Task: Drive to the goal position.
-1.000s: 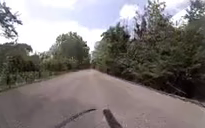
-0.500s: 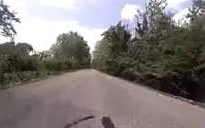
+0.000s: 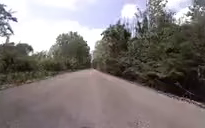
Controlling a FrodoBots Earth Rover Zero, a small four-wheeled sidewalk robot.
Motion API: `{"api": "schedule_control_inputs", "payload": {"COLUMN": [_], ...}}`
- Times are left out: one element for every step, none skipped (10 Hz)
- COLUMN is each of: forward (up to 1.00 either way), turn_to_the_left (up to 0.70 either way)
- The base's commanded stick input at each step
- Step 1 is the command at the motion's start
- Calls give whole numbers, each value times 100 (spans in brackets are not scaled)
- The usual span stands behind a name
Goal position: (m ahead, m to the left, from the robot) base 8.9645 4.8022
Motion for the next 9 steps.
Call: {"api": "schedule_control_inputs", "payload": {"forward": [50,50,50,50,50,50,50,50,50], "turn_to_the_left": [0,0,0,0,0,0,0,0,0]}}
